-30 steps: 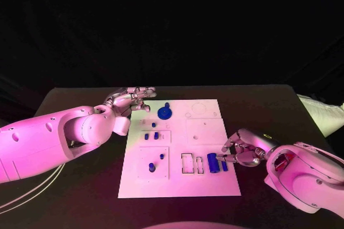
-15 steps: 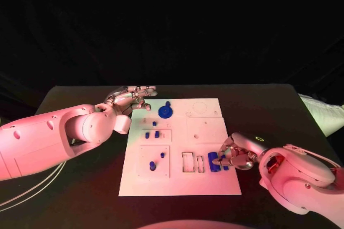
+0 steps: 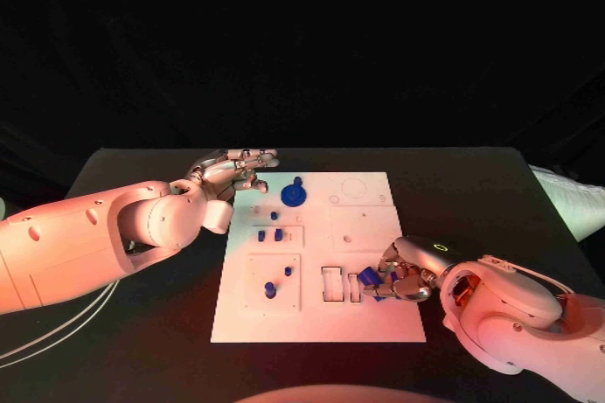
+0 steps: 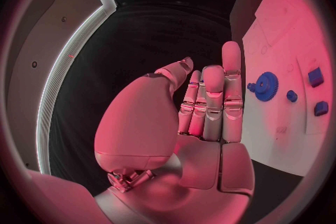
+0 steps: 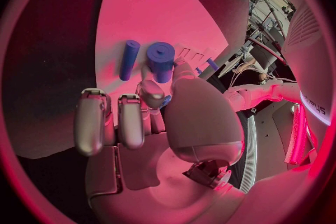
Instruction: Assemble the parts on the task board
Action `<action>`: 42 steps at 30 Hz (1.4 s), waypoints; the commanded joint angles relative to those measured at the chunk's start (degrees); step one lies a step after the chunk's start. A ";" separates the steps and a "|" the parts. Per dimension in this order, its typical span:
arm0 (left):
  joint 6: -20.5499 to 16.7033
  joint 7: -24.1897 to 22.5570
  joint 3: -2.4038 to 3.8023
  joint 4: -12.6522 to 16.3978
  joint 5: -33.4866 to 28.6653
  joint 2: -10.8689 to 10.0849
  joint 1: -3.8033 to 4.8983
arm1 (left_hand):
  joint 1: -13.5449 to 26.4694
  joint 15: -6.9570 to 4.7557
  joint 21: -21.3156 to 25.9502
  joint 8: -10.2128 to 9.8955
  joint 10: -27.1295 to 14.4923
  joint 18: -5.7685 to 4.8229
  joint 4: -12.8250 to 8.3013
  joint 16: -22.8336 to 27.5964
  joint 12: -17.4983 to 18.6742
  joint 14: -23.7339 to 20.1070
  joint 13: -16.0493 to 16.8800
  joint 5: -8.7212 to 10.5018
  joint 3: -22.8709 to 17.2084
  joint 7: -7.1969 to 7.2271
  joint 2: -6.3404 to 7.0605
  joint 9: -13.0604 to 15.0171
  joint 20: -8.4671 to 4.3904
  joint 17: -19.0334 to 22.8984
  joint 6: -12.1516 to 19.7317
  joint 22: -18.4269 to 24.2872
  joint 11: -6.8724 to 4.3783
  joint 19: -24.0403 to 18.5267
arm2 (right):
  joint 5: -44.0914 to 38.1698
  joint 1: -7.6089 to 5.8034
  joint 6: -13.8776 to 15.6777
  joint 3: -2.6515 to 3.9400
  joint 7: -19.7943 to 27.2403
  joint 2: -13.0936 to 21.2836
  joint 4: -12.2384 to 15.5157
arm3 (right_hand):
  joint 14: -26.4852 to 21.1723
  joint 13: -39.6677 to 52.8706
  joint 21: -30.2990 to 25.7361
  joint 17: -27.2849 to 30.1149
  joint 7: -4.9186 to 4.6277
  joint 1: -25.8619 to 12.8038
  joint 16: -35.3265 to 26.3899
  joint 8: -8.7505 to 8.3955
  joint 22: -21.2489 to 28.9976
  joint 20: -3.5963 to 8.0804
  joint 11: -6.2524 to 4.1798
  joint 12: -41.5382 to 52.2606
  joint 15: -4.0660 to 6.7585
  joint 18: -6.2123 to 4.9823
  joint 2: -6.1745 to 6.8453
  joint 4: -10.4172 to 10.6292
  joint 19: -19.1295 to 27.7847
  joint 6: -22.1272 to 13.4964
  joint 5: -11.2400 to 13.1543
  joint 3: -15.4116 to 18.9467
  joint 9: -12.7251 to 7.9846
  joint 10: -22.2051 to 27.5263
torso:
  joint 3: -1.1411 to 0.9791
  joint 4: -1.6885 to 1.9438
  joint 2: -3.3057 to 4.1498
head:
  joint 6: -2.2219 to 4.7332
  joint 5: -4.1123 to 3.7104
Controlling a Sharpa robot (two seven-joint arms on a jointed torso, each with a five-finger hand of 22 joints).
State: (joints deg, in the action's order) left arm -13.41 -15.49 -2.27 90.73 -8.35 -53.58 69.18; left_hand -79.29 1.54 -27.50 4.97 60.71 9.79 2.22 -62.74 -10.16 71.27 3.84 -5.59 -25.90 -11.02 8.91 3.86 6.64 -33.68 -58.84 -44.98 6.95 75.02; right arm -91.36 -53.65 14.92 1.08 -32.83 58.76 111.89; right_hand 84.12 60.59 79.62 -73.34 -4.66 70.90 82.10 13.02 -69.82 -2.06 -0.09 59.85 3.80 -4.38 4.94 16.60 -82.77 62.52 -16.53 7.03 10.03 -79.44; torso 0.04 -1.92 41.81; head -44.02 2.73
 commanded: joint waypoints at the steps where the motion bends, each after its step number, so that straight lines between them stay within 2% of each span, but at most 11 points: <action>1: 1.08 -0.25 0.03 0.08 -0.20 -0.05 0.02 | 0.03 -0.08 0.37 0.10 -0.38 0.48 -0.23 -0.08 -0.07 -0.48 -0.05 -0.34 -0.05 0.15 -0.15 0.01 0.02 -0.03 0.38 0.09 -0.09 -0.38 | -1.00 0.57 -2.61 -0.35 -0.65 -0.48 -0.93 | 3.27 0.46 0.31 -0.22 0.30 0.41 0.43 0.09 -0.19 0.25 -0.14 0.41 0.43 0.42 -1.25 -0.02 -0.19 0.14 -0.06 0.48 0.02 0.43 | 0.04 0.03 0.02 | -0.07 0.15; 6: 1.07 -0.26 0.02 0.09 -0.20 -0.08 0.02 | 0.03 -0.08 0.37 0.10 -0.38 0.48 -0.23 -0.08 -0.07 -0.48 -0.05 -0.34 -0.05 0.15 -0.15 0.01 0.02 -0.03 0.38 0.09 -0.09 -0.38 | -1.04 0.66 -1.42 -0.36 -0.85 -0.85 -1.32 | 3.39 1.48 0.52 -1.04 0.67 1.84 0.86 0.97 -0.58 0.43 -0.45 0.81 0.67 0.47 -2.95 -0.24 -0.31 0.95 -1.40 0.16 0.92 0.21 | 0.07 -0.06 -0.03 | -0.09 0.25; 11: 1.10 -0.26 0.02 0.09 -0.20 -0.11 0.02 | 0.08 -0.07 0.37 0.15 -0.48 0.48 -0.24 -0.11 -0.15 -0.53 -0.04 -0.34 0.00 0.16 -0.19 0.02 0.04 0.06 0.38 0.09 -0.09 -0.41 | -0.27 0.70 3.87 -0.34 -0.90 -0.60 -0.75 | 3.71 2.30 1.30 -3.11 1.20 4.31 1.88 1.73 -2.01 0.81 -0.95 0.97 1.08 0.73 -4.74 -0.57 -0.83 1.71 -3.97 -0.59 2.06 -0.28 | 0.04 -0.09 -0.06 | 0.00 0.32; 17: 1.19 -0.23 0.02 0.03 -0.20 -0.14 0.01 | 0.08 -0.07 0.37 0.15 -0.48 0.48 -0.24 -0.11 -0.15 -0.53 -0.04 -0.34 0.00 0.16 -0.19 0.02 0.04 0.06 0.38 0.09 -0.09 -0.41 | 3.39 0.64 11.23 0.08 -0.74 0.67 1.74 | 3.78 2.38 1.58 -3.87 1.41 5.02 2.27 2.00 -2.50 1.02 -1.16 0.30 1.26 0.83 -5.14 -0.23 -0.99 1.72 -7.31 -0.36 3.07 -0.48 | 0.06 -0.07 -0.08 | 0.10 0.28; 21: 1.29 -0.21 0.01 0.01 -0.20 -0.11 -0.01 | 0.08 -0.07 0.37 0.15 -0.48 0.48 -0.24 -0.11 -0.15 -0.53 -0.04 -0.34 0.00 0.16 -0.19 0.02 0.04 0.06 0.38 0.09 -0.09 -0.41 | 5.60 0.55 13.59 0.39 -0.72 0.66 2.94 | 3.78 2.86 1.63 -3.95 1.41 5.02 2.32 1.99 -2.58 1.06 -1.17 0.52 1.28 0.84 -5.16 -0.14 -1.02 1.56 -8.57 -0.17 3.39 -0.67 | 0.08 -0.09 -0.10 | 0.17 0.28; 24: 1.36 -0.17 0.00 0.03 -0.20 -0.06 -0.01 | 0.08 -0.07 0.37 0.15 -0.48 0.48 -0.24 -0.11 -0.15 -0.53 -0.04 -0.34 0.00 0.16 -0.19 0.02 0.04 0.06 0.38 0.09 -0.09 -0.41 | 7.45 0.52 13.44 0.49 -0.82 0.27 3.23 | 3.77 2.83 1.62 -3.93 1.40 5.02 2.31 1.98 -2.55 1.06 -1.17 0.44 1.28 0.84 -5.12 -0.15 -1.00 1.53 -8.71 -0.12 3.44 -0.65 | 0.09 0.06 -0.03 | 0.16 0.26; 27: 1.41 -0.15 0.00 0.07 -0.20 -0.06 -0.02 | 0.08 -0.07 0.37 0.15 -0.48 0.48 -0.24 -0.11 -0.15 -0.53 -0.04 -0.34 0.00 0.16 -0.19 0.02 0.04 0.06 0.38 0.09 -0.09 -0.41 | 8.62 0.50 12.24 0.53 -0.95 -0.39 3.12 | 3.77 2.74 1.62 -3.93 1.39 4.98 2.31 1.96 -2.55 1.06 -1.16 0.27 1.28 0.84 -5.10 -0.13 -1.00 1.47 -8.92 -0.06 3.49 -0.61 | 0.16 0.01 -0.02 | 0.14 0.25; 30: 1.43 -0.15 -0.01 0.09 -0.20 -0.06 -0.02 | 0.08 -0.07 0.37 0.15 -0.48 0.48 -0.24 -0.11 -0.15 -0.53 -0.04 -0.34 0.00 0.16 -0.19 0.02 0.04 0.06 0.38 0.09 -0.09 -0.41 | 9.84 0.51 10.11 0.55 -1.05 -1.62 2.72 | 3.73 2.62 1.62 -3.86 1.24 3.42 2.28 1.86 -2.56 1.00 -1.02 -0.32 1.16 0.84 -4.65 0.07 -0.98 1.25 -11.27 0.99 3.90 -0.51 | 0.13 -0.07 -0.02 | 0.10 0.49; 32: 1.46 -0.14 -0.01 0.08 -0.20 -0.06 -0.03 | 0.08 -0.07 0.37 0.15 -0.48 0.48 -0.24 -0.11 -0.15 -0.53 -0.04 -0.34 0.00 0.16 -0.19 0.02 0.04 0.06 0.38 0.09 -0.09 -0.41 | 10.40 0.52 8.56 0.55 -1.11 -2.58 2.40 | 3.71 2.57 1.62 -3.81 1.23 2.62 2.25 1.85 -2.57 0.96 -1.01 -0.56 1.15 0.84 -4.73 0.12 -0.97 1.24 -11.63 1.41 4.09 -0.52 | 0.05 -0.01 0.02 | 0.05 0.57; 38: 1.51 -0.11 -0.02 0.08 -0.20 -0.03 -0.03 | 0.08 -0.06 0.37 0.18 -0.56 0.48 -0.27 -0.14 -0.20 -0.56 -0.03 -0.34 0.02 0.17 -0.23 0.02 0.05 0.10 0.38 0.09 -0.09 -0.43 | 11.36 0.57 5.03 0.53 -1.24 -4.88 1.46 | 3.70 1.98 1.62 -3.84 1.32 0.10 2.25 1.92 -2.60 0.93 -1.04 -1.79 1.16 0.83 -5.48 0.17 -0.95 1.32 -10.85 2.61 4.80 -0.47 | 0.20 0.05 -0.01 | -0.16 0.71; 42: 1.50 -0.11 -0.03 0.08 -0.20 -0.04 -0.03 | 0.08 -0.06 0.37 0.18 -0.56 0.48 -0.27 -0.14 -0.20 -0.56 -0.03 -0.34 0.02 0.17 -0.23 0.02 0.05 0.10 0.38 0.09 -0.09 -0.43 | 10.86 0.58 3.80 0.52 -1.36 -5.67 0.99 | 3.70 1.46 1.62 -3.90 1.44 -1.13 2.27 2.06 -2.62 0.97 -1.13 -2.75 1.22 0.82 -6.00 0.14 -0.94 1.44 -9.75 3.31 5.35 -0.42 | 0.19 -0.02 -0.04 | -0.27 0.86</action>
State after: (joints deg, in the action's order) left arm -13.05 -15.39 -2.32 90.71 -8.35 -53.67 69.14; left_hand -79.29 1.33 -27.50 4.97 60.50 9.79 2.22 -62.74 -10.16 71.06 3.84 -5.59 -25.90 -11.02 8.91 3.86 6.64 -33.64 -58.84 -44.98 6.74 75.02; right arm -81.07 -53.12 22.15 1.59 -33.79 53.30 113.01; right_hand 83.92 62.13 80.94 -74.93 -3.41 70.70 84.22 14.87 -72.39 -1.13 -1.22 57.31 4.64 -4.39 -1.29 16.77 -83.70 63.51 -26.46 10.06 11.51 -79.96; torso 0.19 -1.92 41.80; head -44.22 3.49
